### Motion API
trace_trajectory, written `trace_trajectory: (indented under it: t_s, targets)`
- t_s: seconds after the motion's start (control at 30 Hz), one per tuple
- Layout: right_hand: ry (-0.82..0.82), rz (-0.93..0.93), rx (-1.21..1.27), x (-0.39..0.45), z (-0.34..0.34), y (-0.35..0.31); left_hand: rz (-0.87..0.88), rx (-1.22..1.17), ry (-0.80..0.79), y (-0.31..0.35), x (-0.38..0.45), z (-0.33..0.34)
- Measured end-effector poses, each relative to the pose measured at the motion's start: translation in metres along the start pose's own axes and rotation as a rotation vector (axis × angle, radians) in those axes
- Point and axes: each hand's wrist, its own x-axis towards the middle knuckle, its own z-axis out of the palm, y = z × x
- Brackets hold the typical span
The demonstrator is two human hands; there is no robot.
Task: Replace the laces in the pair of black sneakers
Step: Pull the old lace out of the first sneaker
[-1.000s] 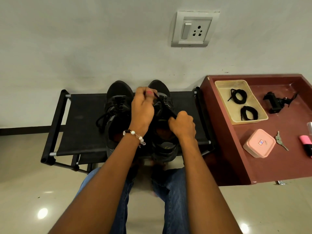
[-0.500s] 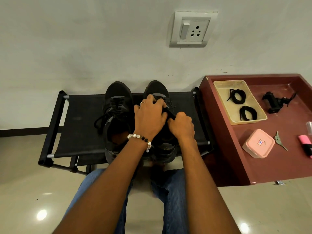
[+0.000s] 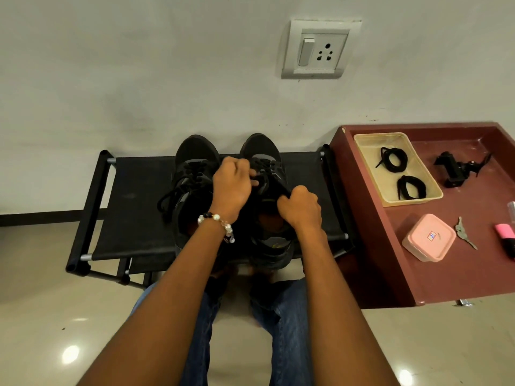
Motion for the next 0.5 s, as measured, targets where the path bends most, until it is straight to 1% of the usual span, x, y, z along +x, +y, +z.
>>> trace_trajectory:
  t_s: [0.03,0.07,0.13,0.23,0.3,0.37,0.43,0.5]
  targets:
    - [0.001,-0.003,-0.004,0.001,0.001,0.000,-0.040,-0.074,0.045,-0.001,0.002,-0.004]
    - [0.004,-0.009,-0.010,0.002,0.001,0.001,-0.034,-0.037,0.090,-0.001,0.004,-0.008]
    - [0.006,-0.015,-0.021,0.003,0.002,0.001,0.047,0.181,0.177,-0.003,0.006,-0.013]
    - [-0.006,-0.024,-0.034,0.008,0.003,0.005,0.217,0.584,0.217,0.001,-0.003,-0.010]
    - [0.024,-0.076,-0.027,0.012,0.005,0.006,0.303,0.723,0.236,0.007,-0.012,-0.010]
    - [0.104,-0.201,-0.012,0.015,0.005,0.004,0.351,0.741,0.155,0.008,-0.015,-0.010]
    - [0.171,-0.348,-0.008,0.015,0.003,0.001,0.277,0.715,0.008,0.005,-0.018,-0.009]
    - [0.197,-0.469,-0.043,0.016,0.003,-0.002,0.189,0.781,-0.113,0.001,-0.025,-0.005]
